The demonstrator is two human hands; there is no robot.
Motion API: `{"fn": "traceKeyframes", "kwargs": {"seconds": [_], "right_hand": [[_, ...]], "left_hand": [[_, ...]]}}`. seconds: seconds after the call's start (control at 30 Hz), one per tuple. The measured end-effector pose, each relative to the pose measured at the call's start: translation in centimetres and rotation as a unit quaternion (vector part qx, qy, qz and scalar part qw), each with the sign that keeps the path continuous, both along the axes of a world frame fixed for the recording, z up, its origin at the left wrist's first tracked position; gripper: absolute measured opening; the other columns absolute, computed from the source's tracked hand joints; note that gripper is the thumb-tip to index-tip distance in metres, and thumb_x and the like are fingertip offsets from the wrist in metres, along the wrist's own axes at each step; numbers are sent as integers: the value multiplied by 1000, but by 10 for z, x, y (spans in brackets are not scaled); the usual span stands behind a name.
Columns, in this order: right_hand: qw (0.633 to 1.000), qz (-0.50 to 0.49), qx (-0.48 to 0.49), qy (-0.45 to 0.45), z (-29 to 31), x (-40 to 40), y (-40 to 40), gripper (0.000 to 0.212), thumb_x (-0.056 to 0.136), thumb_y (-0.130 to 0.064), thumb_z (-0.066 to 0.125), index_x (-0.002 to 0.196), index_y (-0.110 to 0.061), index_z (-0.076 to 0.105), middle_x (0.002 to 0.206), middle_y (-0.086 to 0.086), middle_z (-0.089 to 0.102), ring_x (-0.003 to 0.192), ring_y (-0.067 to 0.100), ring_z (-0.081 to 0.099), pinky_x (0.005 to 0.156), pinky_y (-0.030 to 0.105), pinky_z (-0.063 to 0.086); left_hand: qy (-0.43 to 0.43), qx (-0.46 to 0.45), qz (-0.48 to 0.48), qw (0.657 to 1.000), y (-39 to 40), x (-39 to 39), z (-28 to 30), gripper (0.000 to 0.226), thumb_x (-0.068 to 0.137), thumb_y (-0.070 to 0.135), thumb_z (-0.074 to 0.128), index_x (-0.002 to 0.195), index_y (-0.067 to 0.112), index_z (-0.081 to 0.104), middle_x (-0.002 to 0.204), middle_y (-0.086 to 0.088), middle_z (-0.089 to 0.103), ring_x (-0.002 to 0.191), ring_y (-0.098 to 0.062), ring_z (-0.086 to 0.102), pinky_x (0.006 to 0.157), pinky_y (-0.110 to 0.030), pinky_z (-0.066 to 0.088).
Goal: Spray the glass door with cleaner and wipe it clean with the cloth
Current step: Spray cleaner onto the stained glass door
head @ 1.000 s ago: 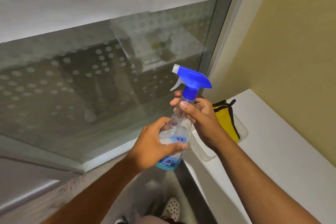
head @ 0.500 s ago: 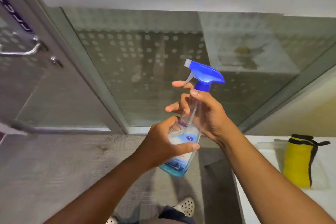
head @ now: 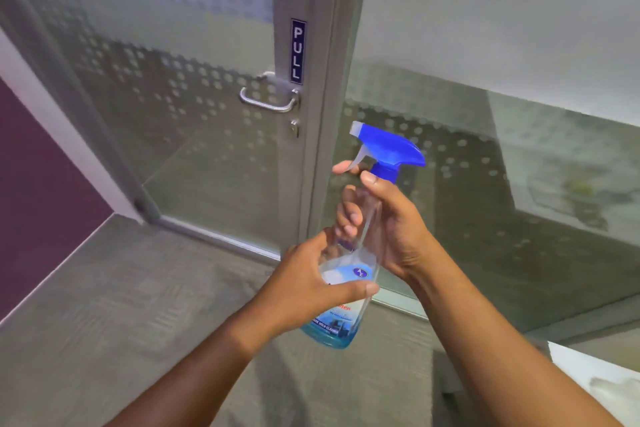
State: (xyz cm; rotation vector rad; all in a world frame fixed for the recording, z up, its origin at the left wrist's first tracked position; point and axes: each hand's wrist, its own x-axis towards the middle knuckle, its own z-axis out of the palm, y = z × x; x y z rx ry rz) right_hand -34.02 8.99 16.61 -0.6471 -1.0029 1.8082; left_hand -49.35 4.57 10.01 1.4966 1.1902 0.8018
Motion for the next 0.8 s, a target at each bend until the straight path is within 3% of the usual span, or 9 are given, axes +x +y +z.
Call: {"fn": "traceKeyframes", "kwargs": {"seconds": [0.13, 0.33, 0.5, 0.6, 0.8], "right_hand": [[999, 29, 23, 4, 10, -65, 13, 53, 77, -42, 81, 117, -12, 64, 57, 3, 43, 48, 19, 48, 54, 30, 46], [997, 53, 46, 13, 29, -146, 38, 33, 91, -30, 62, 117, -11, 63, 57, 4, 41, 48, 20, 45, 56, 32, 44], [995, 85, 56, 23, 40, -195, 79, 35, 90, -29, 66, 119, -10, 62, 58, 4, 42, 49, 19, 46, 56, 32, 45], [994, 89, 55, 37, 42, -221, 115, 30, 95, -27, 56, 119, -9, 63, 57, 5, 42, 49, 19, 47, 55, 33, 47], [990, 87, 78, 74, 42, -270, 191, 51, 80, -39, 81, 119, -10, 64, 57, 5, 44, 48, 19, 48, 56, 35, 47]], "left_hand": [[16, 21, 28, 999, 7, -64, 8, 68, 65, 59, 95, 122, 37, 66, 115, 3, 77, 115, -21, 73, 93, -54, 64], [17, 44, 70, 996, 18, -140, 31, 61, 65, 54, 96, 116, 35, 69, 114, 14, 78, 114, -2, 72, 103, -39, 60], [28, 61, 92, 993, 54, -188, 44, 62, 65, 56, 96, 114, 31, 68, 112, 10, 77, 111, -5, 73, 102, -39, 59], [42, 75, 88, 992, 86, -214, 51, 61, 66, 58, 95, 115, 33, 68, 115, 12, 77, 113, -4, 72, 102, -38, 59], [74, 101, 83, 989, 163, -268, 61, 57, 67, 58, 94, 113, 38, 67, 113, 14, 78, 112, -4, 72, 103, -37, 58]]}}
